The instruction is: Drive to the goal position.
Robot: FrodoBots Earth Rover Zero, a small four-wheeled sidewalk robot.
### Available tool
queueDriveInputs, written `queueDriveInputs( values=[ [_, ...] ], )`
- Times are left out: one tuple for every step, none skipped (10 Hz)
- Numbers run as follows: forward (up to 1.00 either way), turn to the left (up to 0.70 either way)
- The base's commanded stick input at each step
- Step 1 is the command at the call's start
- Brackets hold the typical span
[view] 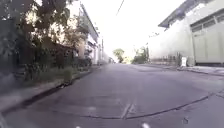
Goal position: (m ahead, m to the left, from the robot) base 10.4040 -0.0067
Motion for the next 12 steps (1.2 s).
queueDriveInputs(
  values=[
    [1.00, 0.00],
    [1.00, 0.00],
    [1.00, 0.00],
    [1.00, 0.00],
    [1.00, 0.00],
    [1.00, 0.00],
    [1.00, 0.00],
    [1.00, 0.00],
    [1.00, 0.00],
    [1.00, 0.00],
    [1.00, 0.00],
    [1.00, 0.00]
  ],
)
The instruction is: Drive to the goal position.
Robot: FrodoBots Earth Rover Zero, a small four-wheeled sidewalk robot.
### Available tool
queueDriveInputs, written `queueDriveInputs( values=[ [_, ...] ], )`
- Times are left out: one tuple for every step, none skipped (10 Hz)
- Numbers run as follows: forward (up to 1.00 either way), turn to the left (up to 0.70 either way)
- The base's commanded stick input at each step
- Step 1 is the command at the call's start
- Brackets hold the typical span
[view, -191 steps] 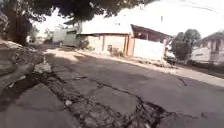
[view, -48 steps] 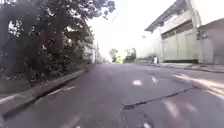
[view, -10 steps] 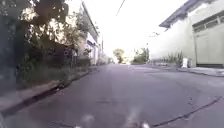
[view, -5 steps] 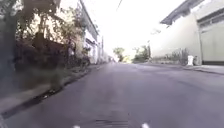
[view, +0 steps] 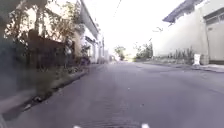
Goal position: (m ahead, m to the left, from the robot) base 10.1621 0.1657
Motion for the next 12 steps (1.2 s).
queueDriveInputs(
  values=[
    [1.00, 0.00],
    [1.00, 0.00],
    [1.00, 0.00],
    [1.00, 0.00],
    [1.00, 0.00],
    [1.00, 0.00],
    [1.00, 0.00],
    [1.00, 0.00],
    [1.00, -0.40],
    [1.00, -0.40],
    [1.00, -0.38],
    [1.00, -0.21]
  ],
)
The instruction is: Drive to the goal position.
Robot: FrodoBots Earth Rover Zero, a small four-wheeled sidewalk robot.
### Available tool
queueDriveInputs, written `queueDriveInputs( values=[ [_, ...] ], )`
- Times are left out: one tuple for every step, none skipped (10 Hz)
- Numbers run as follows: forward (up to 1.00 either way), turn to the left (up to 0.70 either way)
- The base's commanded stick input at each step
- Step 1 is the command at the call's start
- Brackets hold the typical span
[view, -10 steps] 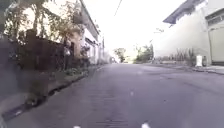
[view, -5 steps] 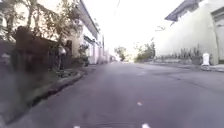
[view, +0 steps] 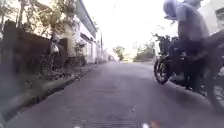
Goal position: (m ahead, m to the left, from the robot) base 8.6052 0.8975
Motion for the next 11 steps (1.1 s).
queueDriveInputs(
  values=[
    [1.00, 0.00],
    [1.00, 0.00],
    [1.00, 0.00],
    [1.00, 0.00],
    [1.00, 0.00],
    [1.00, 0.00],
    [1.00, 0.00],
    [1.00, 0.00],
    [1.00, 0.00],
    [1.00, 0.00],
    [1.00, 0.00]
  ],
)
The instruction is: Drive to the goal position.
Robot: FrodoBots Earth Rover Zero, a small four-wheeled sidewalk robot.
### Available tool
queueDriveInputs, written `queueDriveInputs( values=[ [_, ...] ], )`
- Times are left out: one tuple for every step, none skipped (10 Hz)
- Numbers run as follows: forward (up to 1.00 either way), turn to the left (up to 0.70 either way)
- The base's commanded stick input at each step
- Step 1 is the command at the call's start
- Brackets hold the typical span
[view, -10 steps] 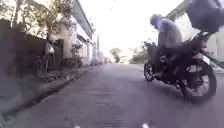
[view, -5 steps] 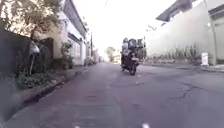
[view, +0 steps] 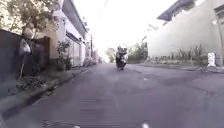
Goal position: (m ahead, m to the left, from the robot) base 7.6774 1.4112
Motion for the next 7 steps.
queueDriveInputs(
  values=[
    [1.00, 0.00],
    [1.00, 0.00],
    [1.00, 0.00],
    [1.00, 0.00],
    [1.00, 0.00],
    [1.00, 0.00],
    [1.00, 0.00]
  ],
)
